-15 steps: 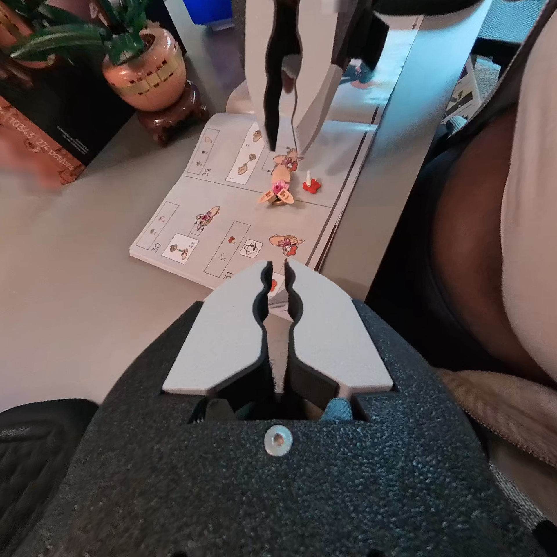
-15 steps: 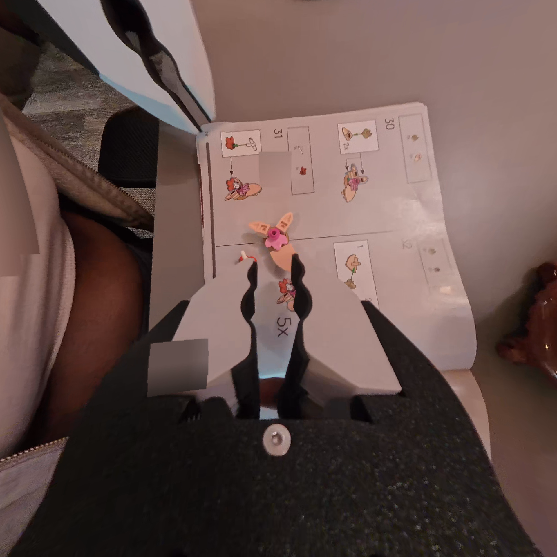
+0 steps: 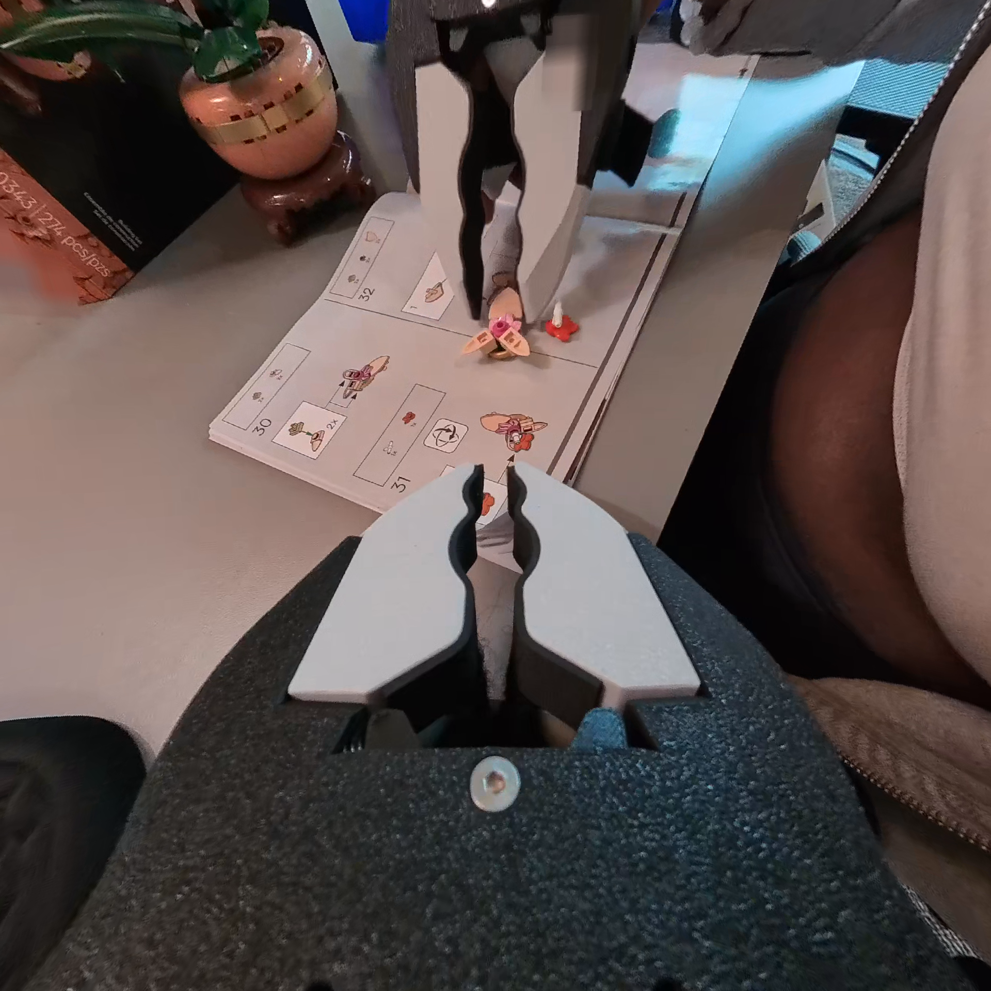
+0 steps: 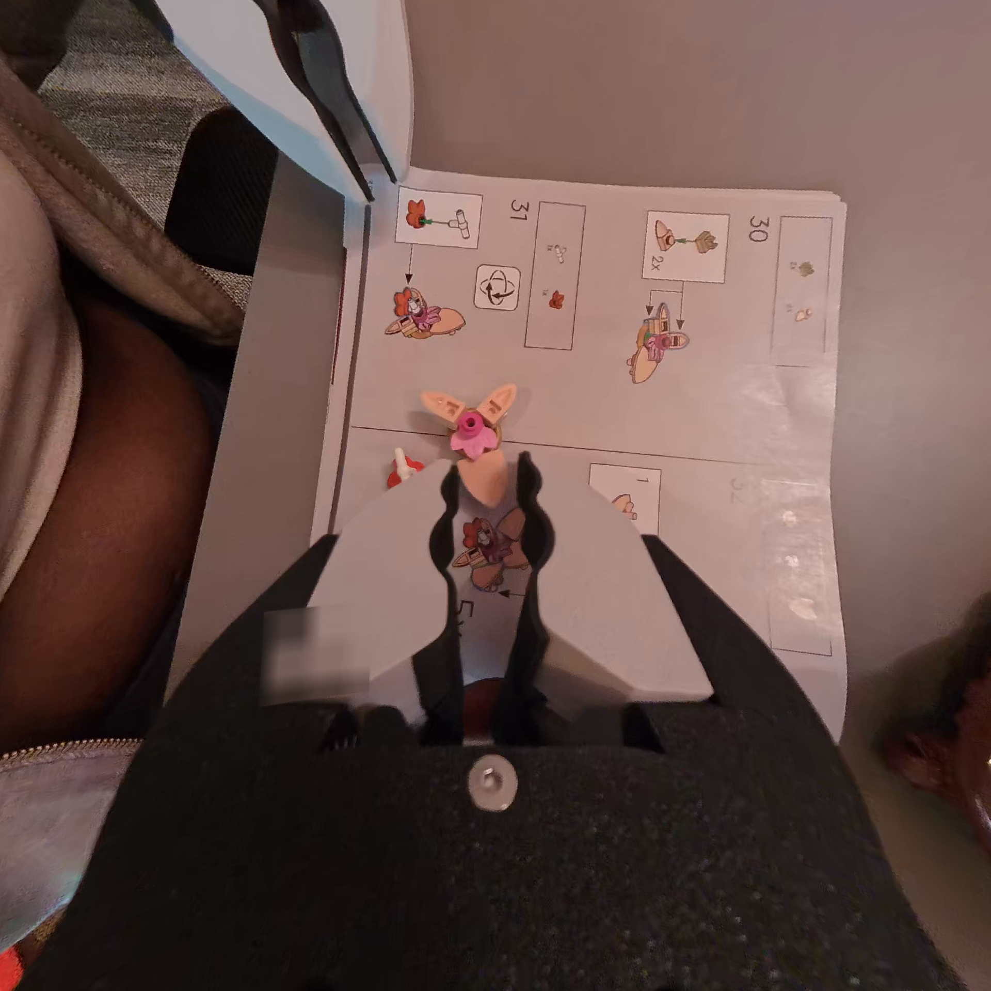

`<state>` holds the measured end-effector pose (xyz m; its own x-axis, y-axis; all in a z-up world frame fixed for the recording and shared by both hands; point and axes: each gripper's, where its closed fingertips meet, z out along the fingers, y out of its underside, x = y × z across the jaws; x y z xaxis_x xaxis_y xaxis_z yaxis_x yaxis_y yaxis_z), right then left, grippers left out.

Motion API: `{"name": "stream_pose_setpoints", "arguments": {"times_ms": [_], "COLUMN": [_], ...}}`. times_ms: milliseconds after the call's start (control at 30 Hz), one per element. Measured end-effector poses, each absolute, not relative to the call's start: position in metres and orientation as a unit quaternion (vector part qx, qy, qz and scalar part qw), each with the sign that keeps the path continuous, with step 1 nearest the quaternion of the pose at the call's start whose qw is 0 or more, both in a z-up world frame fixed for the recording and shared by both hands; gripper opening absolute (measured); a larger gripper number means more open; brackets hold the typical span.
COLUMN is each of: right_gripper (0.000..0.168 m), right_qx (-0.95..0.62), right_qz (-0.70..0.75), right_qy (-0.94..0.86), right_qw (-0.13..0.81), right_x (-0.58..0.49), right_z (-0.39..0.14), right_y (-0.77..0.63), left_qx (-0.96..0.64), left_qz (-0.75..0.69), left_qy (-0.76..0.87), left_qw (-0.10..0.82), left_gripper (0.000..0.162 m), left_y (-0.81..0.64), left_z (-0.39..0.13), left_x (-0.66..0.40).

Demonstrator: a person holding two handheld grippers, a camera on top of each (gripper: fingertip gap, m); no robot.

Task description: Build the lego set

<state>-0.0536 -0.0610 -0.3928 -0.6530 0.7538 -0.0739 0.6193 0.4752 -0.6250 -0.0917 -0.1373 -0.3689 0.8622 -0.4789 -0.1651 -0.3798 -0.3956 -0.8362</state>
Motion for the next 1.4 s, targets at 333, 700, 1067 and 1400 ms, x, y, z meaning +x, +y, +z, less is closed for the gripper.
{"name": "stream_pose_setpoints", "arguments": {"times_ms": [333,700,1067,1400], "right_gripper": [0.016,0.016,0.016,0.017], "right_qx": [-0.369,-0.099,0.083,0.092], "right_qz": [0.319,0.209,0.138,0.129], "right_qy": [-0.859,-0.946,-0.960,-0.960], "right_qw": [0.155,0.229,0.228,0.229], "right_x": [-0.055,-0.044,-0.041,-0.042], "right_z": [-0.381,-0.331,-0.299,-0.301], "right_y": [-0.056,-0.057,-0.080,-0.080], "left_qx": [-0.833,-0.767,-0.776,-0.769], "left_qz": [-0.054,-0.229,-0.425,-0.420], "left_qy": [0.239,0.212,0.186,0.214], "left_qw": [0.495,0.561,0.427,0.432], "left_gripper": [0.008,0.013,0.016,0.004], "left_y": [-0.137,-0.131,-0.102,-0.098], "left_z": [-0.366,-0.315,-0.309,-0.308], "left_x": [-0.097,-0.076,-0.045,-0.035]}}
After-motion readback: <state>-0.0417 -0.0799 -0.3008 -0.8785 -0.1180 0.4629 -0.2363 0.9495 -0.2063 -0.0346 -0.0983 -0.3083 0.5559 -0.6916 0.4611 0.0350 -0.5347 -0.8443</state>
